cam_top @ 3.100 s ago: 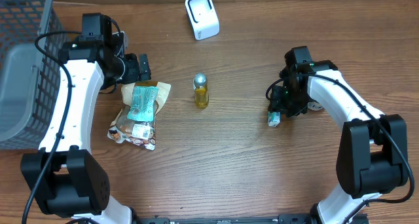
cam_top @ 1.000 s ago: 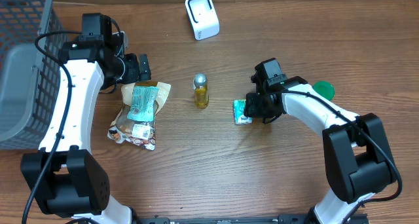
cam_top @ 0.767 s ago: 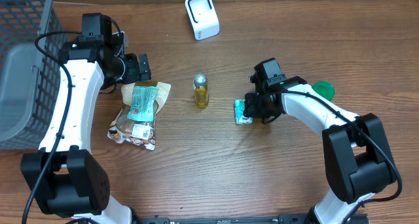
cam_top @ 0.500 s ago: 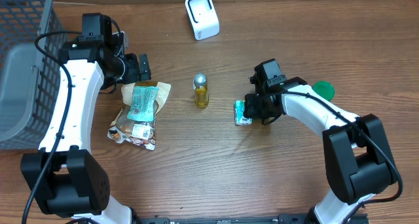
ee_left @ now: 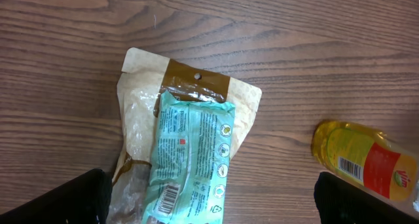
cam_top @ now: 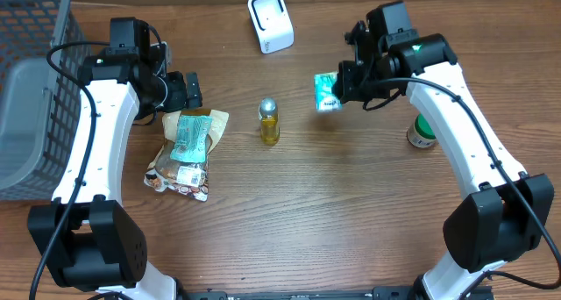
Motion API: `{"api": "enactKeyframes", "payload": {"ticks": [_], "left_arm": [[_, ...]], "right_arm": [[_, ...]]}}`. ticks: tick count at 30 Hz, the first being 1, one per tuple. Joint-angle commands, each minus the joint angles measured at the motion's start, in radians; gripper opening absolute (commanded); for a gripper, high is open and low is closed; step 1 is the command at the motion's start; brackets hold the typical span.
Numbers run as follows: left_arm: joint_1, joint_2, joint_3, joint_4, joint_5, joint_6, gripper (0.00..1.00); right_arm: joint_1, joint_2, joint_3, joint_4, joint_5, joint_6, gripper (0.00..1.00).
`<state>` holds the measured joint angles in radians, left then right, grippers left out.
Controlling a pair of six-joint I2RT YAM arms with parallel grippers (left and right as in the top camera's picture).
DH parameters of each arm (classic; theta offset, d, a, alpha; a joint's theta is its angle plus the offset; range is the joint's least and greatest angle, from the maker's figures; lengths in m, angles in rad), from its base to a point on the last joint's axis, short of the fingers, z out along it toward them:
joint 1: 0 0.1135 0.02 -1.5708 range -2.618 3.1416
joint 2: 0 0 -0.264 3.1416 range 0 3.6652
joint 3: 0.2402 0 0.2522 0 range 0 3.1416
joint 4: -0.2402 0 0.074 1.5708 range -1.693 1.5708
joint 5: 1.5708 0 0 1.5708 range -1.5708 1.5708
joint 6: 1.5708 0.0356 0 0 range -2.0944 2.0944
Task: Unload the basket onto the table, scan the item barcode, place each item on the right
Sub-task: 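Lift the tissue pack and hold it under the white scanner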
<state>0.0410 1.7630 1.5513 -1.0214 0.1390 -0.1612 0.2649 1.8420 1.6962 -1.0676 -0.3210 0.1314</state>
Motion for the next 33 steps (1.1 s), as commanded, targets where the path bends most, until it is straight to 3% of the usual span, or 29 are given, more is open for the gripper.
{"api": "enactKeyframes", "payload": {"ticks": [1,5,9,17,25,30,33], "left_arm": [[-0.002,-0.017,0.018,0.002,0.008,0.011,1.0],[-0.002,-0.017,0.018,0.002,0.008,0.011,1.0],[-0.002,-0.017,0.018,0.002,0.008,0.011,1.0],[-0.003,-0.017,0.018,0.002,0.008,0.011,1.0],[-0.003,-0.017,0.018,0.002,0.008,0.011,1.0],[-0.003,-0.017,0.018,0.002,0.008,0.011,0.99],[-0.003,-0.017,0.018,0.002,0.008,0.011,1.0]], "right_arm": [[0.043,-0.007,0.011,0.058,-0.001,-0.058,0.04],[0.11,0.01,0.011,0.263,0.23,-0.058,0.04],[0.177,0.035,0.011,0.481,0.444,-0.163,0.04],[0.257,0.217,0.011,0.932,0.666,-0.581,0.04],[0.256,0.461,0.011,1.494,0.693,-0.898,0.04],[0.256,0.549,0.012,1.639,0.626,-1.046,0.04],[0.249,0.581,0.012,1.686,0.62,-1.049,0.04]]}}
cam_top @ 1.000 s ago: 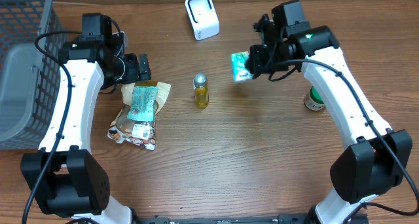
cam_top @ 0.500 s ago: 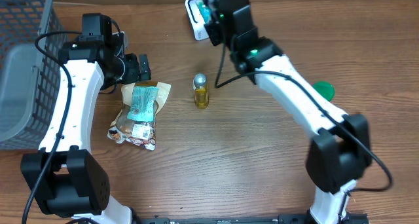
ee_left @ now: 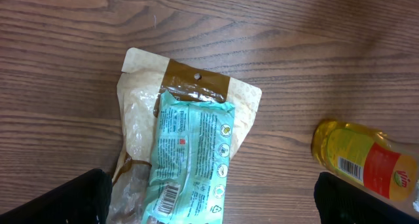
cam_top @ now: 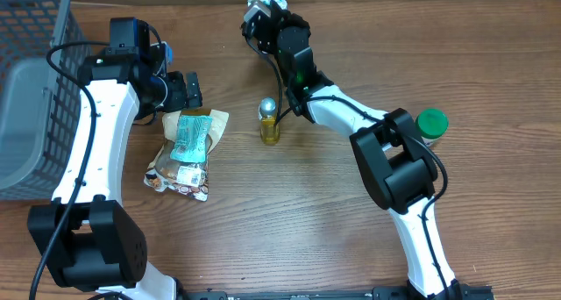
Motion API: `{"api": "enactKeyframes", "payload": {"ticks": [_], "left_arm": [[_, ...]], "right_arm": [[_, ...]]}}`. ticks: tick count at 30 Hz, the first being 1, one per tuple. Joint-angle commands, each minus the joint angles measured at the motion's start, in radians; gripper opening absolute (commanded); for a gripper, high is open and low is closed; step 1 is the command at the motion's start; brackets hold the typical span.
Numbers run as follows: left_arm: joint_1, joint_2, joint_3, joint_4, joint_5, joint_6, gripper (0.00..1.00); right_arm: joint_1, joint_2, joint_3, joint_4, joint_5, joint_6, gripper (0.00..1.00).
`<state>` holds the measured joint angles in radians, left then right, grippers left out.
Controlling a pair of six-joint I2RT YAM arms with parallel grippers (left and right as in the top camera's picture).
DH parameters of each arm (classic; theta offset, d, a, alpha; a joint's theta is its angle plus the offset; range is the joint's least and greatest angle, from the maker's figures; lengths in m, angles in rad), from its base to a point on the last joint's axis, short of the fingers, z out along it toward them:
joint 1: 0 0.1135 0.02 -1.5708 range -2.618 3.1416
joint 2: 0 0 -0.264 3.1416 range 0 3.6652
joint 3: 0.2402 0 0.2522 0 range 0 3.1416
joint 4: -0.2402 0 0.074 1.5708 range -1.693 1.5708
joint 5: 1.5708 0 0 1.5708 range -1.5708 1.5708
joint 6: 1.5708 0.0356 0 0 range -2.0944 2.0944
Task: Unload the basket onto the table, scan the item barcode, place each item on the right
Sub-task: 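Lift the tissue pack and hold it under the white scanner, then carry the tissue pack back, set it beside the jar, release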
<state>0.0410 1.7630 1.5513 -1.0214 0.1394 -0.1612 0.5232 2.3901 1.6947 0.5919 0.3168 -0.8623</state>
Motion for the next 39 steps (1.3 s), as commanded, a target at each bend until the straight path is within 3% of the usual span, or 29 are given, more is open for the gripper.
{"api": "enactKeyframes", "payload": {"ticks": [1,13,19,21,31,35,39], "left_arm": [[-0.003,-0.017,0.018,0.002,0.008,0.011,1.0],[-0.002,-0.017,0.018,0.002,0.008,0.011,1.0],[-0.002,-0.017,0.018,0.002,0.008,0.011,0.99],[-0.002,-0.017,0.018,0.002,0.008,0.011,0.99],[-0.002,-0.017,0.018,0.002,0.008,0.011,1.0],[-0.002,-0.017,0.018,0.002,0.008,0.011,1.0],[-0.002,-0.017,0.018,0.002,0.008,0.011,1.0]], "right_arm": [[-0.021,0.048,0.013,0.041,-0.027,-0.055,0.04],[-0.075,0.075,0.014,0.042,-0.143,0.025,0.04],[-0.072,0.075,0.021,0.19,-0.158,-0.021,0.04],[-0.073,0.075,0.033,0.162,-0.212,-0.09,0.04],[-0.079,0.096,0.035,0.075,-0.267,-0.077,0.04],[-0.08,0.053,0.038,0.198,-0.179,0.106,0.04],[-0.087,-0.097,0.038,0.094,-0.18,0.259,0.04]]}}
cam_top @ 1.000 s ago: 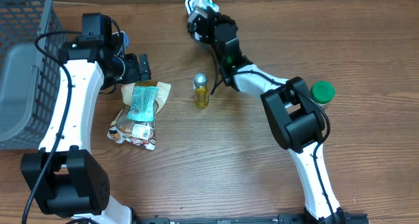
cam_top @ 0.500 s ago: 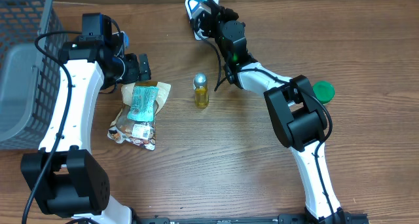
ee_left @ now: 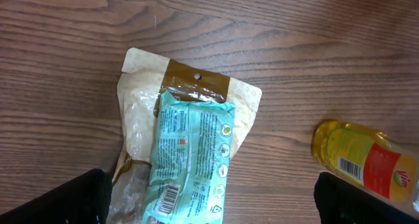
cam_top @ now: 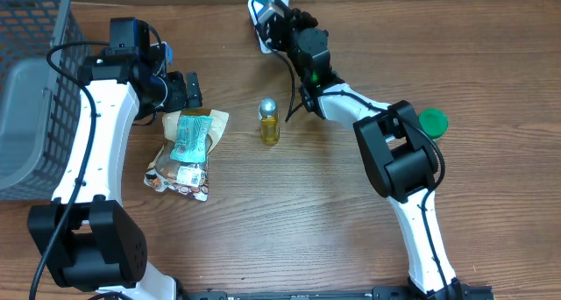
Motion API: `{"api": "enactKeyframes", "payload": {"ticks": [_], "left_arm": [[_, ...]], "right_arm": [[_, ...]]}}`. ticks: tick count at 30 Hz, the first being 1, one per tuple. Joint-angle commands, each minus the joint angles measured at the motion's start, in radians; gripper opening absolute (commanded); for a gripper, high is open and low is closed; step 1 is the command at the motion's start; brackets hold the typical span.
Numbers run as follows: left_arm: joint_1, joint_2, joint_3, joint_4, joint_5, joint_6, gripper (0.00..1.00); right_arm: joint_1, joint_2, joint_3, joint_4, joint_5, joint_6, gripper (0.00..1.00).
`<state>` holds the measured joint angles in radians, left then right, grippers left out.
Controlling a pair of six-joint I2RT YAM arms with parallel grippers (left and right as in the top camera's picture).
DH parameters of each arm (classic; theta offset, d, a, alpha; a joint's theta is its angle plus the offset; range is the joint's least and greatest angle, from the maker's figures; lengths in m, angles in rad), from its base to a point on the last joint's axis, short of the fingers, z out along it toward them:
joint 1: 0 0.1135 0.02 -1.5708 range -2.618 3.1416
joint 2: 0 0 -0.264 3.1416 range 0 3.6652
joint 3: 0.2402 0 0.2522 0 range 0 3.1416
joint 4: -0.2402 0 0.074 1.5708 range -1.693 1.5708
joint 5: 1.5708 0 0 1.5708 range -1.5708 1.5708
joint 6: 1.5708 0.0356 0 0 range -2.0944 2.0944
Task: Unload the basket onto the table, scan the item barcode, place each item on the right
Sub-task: 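Carry the tissue pack back, set it beside the jar, release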
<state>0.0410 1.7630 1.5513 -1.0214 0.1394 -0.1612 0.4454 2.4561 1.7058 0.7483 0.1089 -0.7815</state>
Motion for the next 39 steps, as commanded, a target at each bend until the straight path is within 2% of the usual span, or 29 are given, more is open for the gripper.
{"api": "enactKeyframes", "payload": {"ticks": [1,3,4,6,7,10,15,18,20,29,32,33,34,36,38,39], "left_arm": [[-0.002,-0.017,0.018,0.002,0.008,0.011,1.0],[-0.002,-0.017,0.018,0.002,0.008,0.011,0.99],[-0.002,-0.018,0.018,0.002,0.008,0.011,1.0],[-0.002,-0.017,0.018,0.002,0.008,0.011,0.99],[-0.002,-0.017,0.018,0.002,0.008,0.011,1.0],[-0.002,-0.017,0.018,0.002,0.008,0.011,1.0],[-0.002,-0.017,0.018,0.002,0.008,0.011,1.0],[-0.002,-0.017,0.018,0.002,0.008,0.011,0.99],[-0.002,-0.017,0.018,0.002,0.008,0.011,0.99],[-0.002,-0.017,0.018,0.002,0.008,0.011,1.0],[-0.002,-0.017,0.018,0.002,0.008,0.011,0.99],[-0.002,-0.017,0.018,0.002,0.008,0.011,0.99],[-0.002,-0.017,0.018,0.002,0.008,0.011,0.99],[-0.002,-0.017,0.018,0.002,0.008,0.011,1.0],[-0.002,-0.017,0.018,0.002,0.008,0.011,1.0],[-0.002,-0.017,0.018,0.002,0.008,0.011,1.0]], "right_arm": [[-0.014,-0.211,0.027,-0.132,0.025,0.227,0.04],[-0.026,-0.327,0.027,-0.317,0.024,0.322,0.04],[-0.036,-0.409,0.027,-0.472,0.026,0.37,0.04],[-0.049,-0.484,0.027,-0.64,0.025,0.433,0.04],[-0.064,-0.548,0.027,-0.806,0.025,0.5,0.04],[-0.095,-0.63,0.027,-1.099,0.025,0.647,0.04],[-0.142,-0.661,0.025,-1.55,0.024,0.821,0.04],[-0.175,-0.652,-0.01,-1.755,0.024,0.895,0.04],[-0.222,-0.647,-0.119,-1.902,0.025,0.977,0.04],[-0.326,-0.647,-0.385,-1.738,0.033,0.991,0.05],[-0.335,-0.647,-0.398,-1.709,0.034,0.99,0.16],[-0.335,-0.647,-0.398,-1.702,0.033,0.99,0.24],[-0.335,-0.647,-0.398,-1.694,0.033,0.99,0.35],[-0.335,-0.647,-0.398,-1.68,0.031,0.991,0.44],[-0.334,-0.647,-0.398,-1.662,-0.01,0.991,0.43],[-0.333,-0.647,-0.398,-1.653,-0.112,0.991,0.36]]}}
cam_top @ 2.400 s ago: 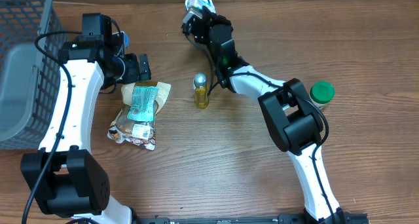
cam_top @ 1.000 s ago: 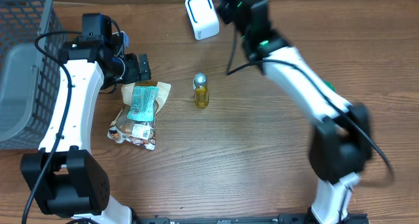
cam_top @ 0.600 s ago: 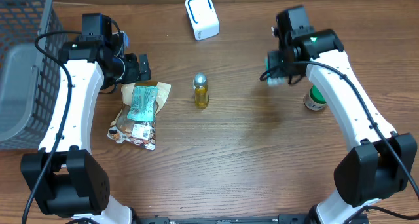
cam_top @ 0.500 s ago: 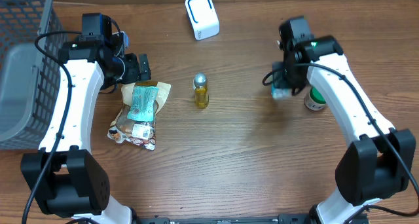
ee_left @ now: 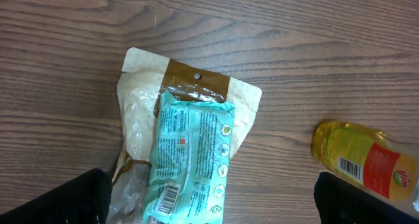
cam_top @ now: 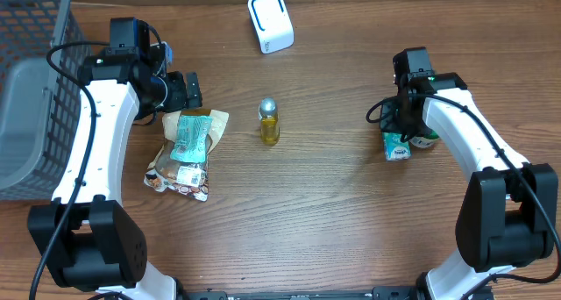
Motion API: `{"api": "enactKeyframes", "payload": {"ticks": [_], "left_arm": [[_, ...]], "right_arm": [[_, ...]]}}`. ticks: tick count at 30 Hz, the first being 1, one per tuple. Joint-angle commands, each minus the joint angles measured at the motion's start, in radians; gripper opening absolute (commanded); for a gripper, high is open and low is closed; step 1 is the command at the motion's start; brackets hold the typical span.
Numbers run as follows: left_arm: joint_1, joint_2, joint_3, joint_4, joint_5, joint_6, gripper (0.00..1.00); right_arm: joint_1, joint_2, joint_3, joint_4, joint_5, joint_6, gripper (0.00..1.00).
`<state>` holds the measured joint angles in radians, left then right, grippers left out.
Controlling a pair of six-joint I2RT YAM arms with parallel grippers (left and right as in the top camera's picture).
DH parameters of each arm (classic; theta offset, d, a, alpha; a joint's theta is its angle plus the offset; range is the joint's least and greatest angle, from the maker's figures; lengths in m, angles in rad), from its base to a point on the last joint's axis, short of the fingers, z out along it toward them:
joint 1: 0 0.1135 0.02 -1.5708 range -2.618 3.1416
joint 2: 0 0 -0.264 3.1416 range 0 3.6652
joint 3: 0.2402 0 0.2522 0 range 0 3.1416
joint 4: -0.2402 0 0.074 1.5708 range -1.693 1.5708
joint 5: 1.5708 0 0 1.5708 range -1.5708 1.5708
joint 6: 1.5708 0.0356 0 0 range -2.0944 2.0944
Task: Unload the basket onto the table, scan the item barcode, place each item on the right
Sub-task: 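Carry the tissue pack back, set it beside the jar, release, then move the right gripper leftward over the yellow oil bottle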
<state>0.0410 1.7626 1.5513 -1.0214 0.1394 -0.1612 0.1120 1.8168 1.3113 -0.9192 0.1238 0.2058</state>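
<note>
The white scanner [cam_top: 270, 21] stands at the table's far edge. At the right, my right gripper [cam_top: 399, 132] points down with a small teal packet [cam_top: 396, 147] at its fingertips, shut on it, low at the table beside a green-capped jar [cam_top: 426, 135]. My left gripper [cam_top: 186, 91] hangs open over a second teal packet [ee_left: 190, 158], whose barcode faces up, lying on a brown pouch [ee_left: 196, 80]. In the left wrist view the left gripper [ee_left: 209, 204] shows only dark fingertips [ee_left: 72, 198] at the bottom corners, with nothing between them.
A yellow oil bottle [cam_top: 269, 122] stands mid-table, its label and barcode visible in the left wrist view [ee_left: 366, 162]. A grey wire basket [cam_top: 26, 89] fills the left edge. A clear snack bag [cam_top: 180, 173] lies under the pouch.
My right arm has moved from the scanner at the far edge to the right side, and the small teal packet is now low beside the green-capped jar. The left arm is unchanged.
My right gripper first held the teal packet in the air right of the scanner. At the two following moments it was reaching over the scanner with it. Now the packet is down by the jar at the right. My left gripper stayed open over the pile throughout.
</note>
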Motion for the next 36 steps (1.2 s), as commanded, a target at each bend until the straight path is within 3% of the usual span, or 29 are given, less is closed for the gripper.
{"api": "enactKeyframes", "payload": {"ticks": [1,7,17,31,36], "left_arm": [[-0.002,-0.017,0.018,0.002,0.008,0.011,0.99],[-0.002,-0.017,0.018,0.002,0.008,0.011,0.99],[-0.002,-0.017,0.018,0.002,0.008,0.011,0.99],[-0.002,-0.017,0.018,0.002,0.008,0.011,0.99],[-0.002,-0.017,0.018,0.002,0.008,0.011,1.0]], "right_arm": [[0.0,-0.008,-0.003,0.013,-0.167,0.004,0.34],[0.0,-0.008,-0.043,0.015,-0.231,0.008,0.04],[0.0,-0.008,-0.167,0.144,-0.185,0.008,0.04],[0.0,-0.008,-0.179,0.124,0.043,0.008,0.04],[0.007,-0.009,-0.121,0.089,-0.003,0.008,0.04]]}}
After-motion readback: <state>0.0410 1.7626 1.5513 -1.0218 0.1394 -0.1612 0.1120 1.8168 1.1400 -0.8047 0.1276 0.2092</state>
